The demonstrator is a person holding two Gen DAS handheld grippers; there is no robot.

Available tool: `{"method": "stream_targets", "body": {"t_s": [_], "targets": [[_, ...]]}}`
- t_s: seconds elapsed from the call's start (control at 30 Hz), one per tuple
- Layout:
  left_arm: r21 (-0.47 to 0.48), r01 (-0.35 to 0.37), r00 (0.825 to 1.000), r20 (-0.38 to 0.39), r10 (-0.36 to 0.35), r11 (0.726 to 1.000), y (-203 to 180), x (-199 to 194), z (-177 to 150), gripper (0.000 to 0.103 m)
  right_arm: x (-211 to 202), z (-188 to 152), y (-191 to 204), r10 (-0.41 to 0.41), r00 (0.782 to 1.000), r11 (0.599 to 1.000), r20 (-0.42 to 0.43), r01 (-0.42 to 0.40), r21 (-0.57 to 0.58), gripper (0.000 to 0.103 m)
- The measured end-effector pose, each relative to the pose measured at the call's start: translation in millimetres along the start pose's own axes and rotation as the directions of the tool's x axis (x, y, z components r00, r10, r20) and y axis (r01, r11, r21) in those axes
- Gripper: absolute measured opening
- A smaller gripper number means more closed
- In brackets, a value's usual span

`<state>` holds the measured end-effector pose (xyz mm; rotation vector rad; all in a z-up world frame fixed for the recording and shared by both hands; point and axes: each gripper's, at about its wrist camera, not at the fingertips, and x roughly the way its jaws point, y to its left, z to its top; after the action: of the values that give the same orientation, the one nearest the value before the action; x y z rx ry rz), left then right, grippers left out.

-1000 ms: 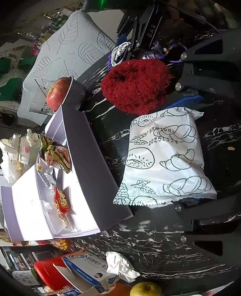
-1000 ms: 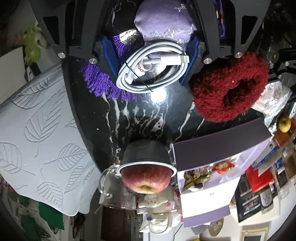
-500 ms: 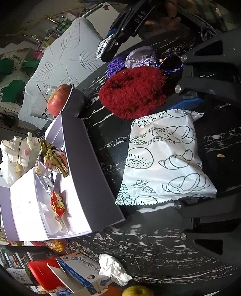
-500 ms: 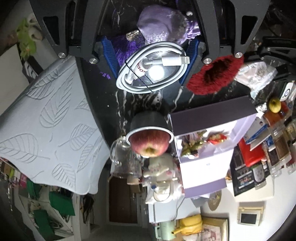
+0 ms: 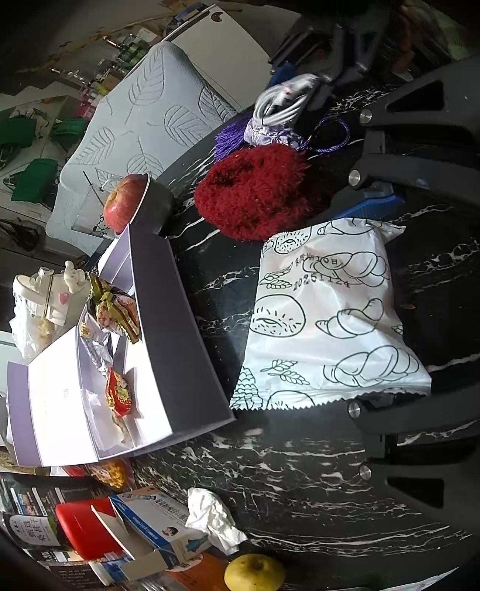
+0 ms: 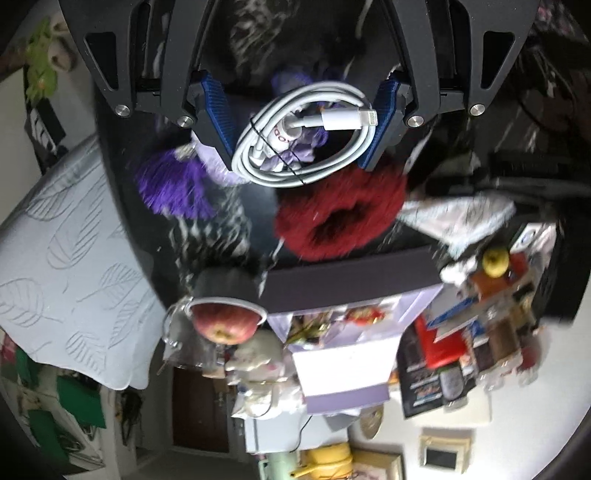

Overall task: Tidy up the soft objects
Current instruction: 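Lift the white cable with the right gripper while the left holds the white bag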

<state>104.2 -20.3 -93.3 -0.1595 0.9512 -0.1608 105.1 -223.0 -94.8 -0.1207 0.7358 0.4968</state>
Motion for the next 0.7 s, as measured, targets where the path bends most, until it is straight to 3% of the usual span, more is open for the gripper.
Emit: {"method": "stream_targets", "body": {"t_s": [0.17,0.5,0.57,0.7], "targets": [[0.0,0.001,1.0,0.01,-0.001,1.0,1,-5,-3,0.065,-10,-9,12,0.01,1.0,0.999,0.018,-0.009,-0.036,0.065],[-0.008,0.009,1.0,0.009,-0.009,1.0,3,-8,-7,0.065,-7,-33,18,0.052,0.997,0.999,-0.058,-0.052,0.002,0.065],[-0.005,0.011,1.0,0.009,-0.011,1.0,2,-8,-7,0.065,-4,-36,19,0.042,0.997,0.999,-0.068,-0.042,0.004,0.058],[0.001,0.014,1.0,0.002,-0.014,1.0,1,-7,-9,0.065,-4,-37,20,0.031,0.997,0.999,-0.068,-0.03,0.011,0.054]]}}
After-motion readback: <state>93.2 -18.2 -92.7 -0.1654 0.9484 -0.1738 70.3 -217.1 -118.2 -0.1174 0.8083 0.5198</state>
